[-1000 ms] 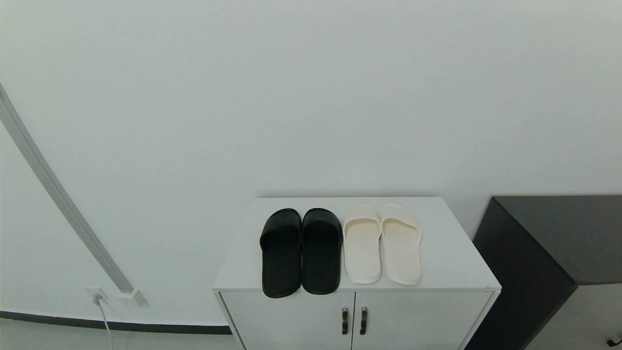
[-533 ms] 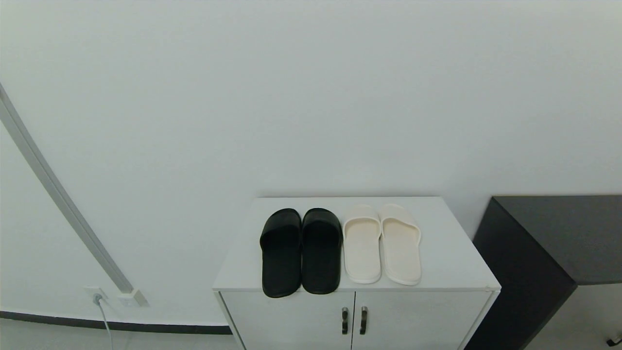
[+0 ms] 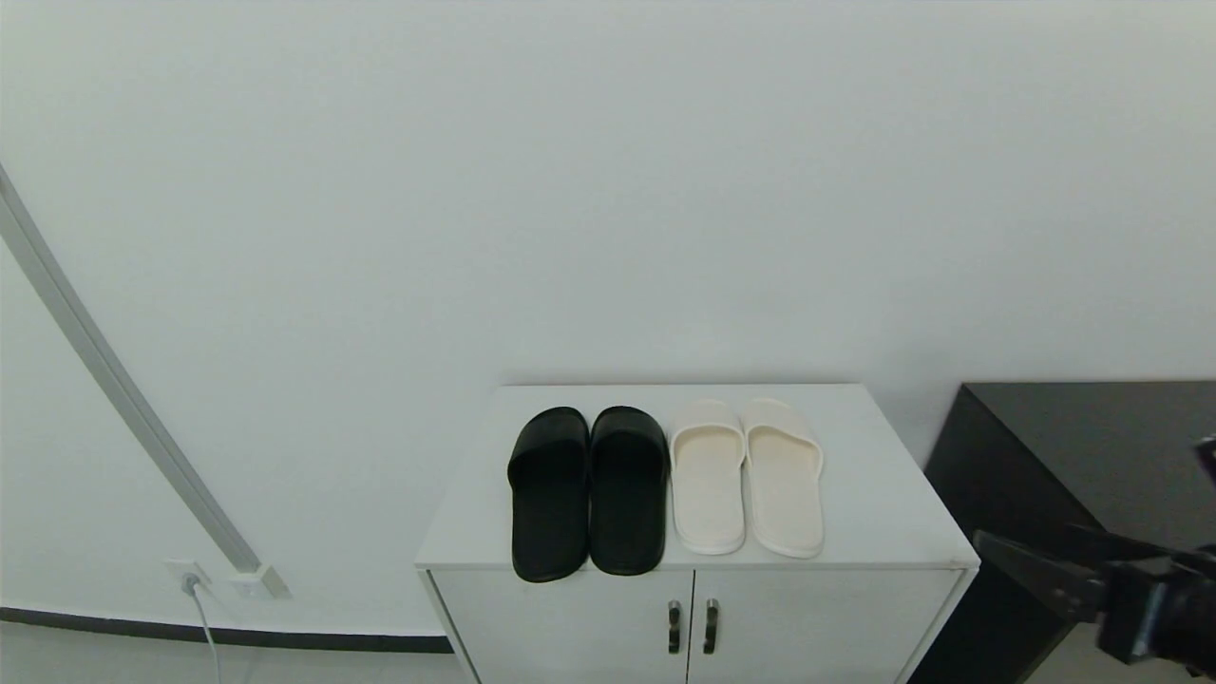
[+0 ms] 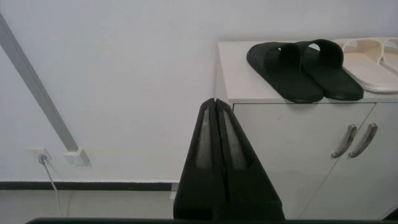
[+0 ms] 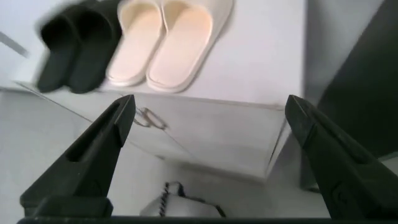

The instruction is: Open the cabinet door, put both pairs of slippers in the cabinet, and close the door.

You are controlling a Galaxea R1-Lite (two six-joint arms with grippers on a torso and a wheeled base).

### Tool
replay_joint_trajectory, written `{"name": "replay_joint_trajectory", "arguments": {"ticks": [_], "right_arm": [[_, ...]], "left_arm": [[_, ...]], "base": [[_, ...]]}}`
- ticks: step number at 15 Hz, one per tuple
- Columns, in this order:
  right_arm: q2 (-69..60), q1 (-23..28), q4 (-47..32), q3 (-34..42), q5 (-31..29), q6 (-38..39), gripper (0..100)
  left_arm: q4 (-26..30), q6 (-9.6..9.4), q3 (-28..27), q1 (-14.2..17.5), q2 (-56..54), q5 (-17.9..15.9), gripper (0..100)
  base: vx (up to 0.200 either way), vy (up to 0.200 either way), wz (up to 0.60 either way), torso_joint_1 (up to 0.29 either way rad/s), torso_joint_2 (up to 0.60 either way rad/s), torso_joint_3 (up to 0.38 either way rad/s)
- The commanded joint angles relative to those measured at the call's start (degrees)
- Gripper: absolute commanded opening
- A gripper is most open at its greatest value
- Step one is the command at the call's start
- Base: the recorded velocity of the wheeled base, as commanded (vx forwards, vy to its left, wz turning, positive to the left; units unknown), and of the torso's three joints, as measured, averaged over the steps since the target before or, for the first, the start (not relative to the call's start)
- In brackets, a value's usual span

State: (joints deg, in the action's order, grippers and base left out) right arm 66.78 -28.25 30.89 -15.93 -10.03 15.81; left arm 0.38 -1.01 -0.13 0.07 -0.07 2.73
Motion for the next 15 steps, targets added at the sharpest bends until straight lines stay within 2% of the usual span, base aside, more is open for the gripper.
{"name": "replay_joint_trajectory", "arguments": {"ticks": [1,4,10,15], "right_arm": [[20.6,-10.1,8.9,-6.6,-7.2,4.1,100],[29.1,-11.6,11.5,-14.7,-11.9,4.2,100],[37.2,-13.1,7.8,-27.6,-20.2,3.8,100],[42.6,-13.8,7.2,-33.7,-23.2,2.7,100]], "left_arm": [[0.1,-0.13,0.0,0.0,0.1,-0.2,0],[0.1,0.57,0.0,0.0,0.1,-0.2,0],[0.1,0.48,0.0,0.0,0.1,-0.3,0],[0.1,0.48,0.0,0.0,0.1,-0.3,0]], "base": [[0.000,0.000,0.00,0.000,0.00,0.000],[0.000,0.000,0.00,0.000,0.00,0.000],[0.000,0.000,0.00,0.000,0.00,0.000],[0.000,0.000,0.00,0.000,0.00,0.000]]}}
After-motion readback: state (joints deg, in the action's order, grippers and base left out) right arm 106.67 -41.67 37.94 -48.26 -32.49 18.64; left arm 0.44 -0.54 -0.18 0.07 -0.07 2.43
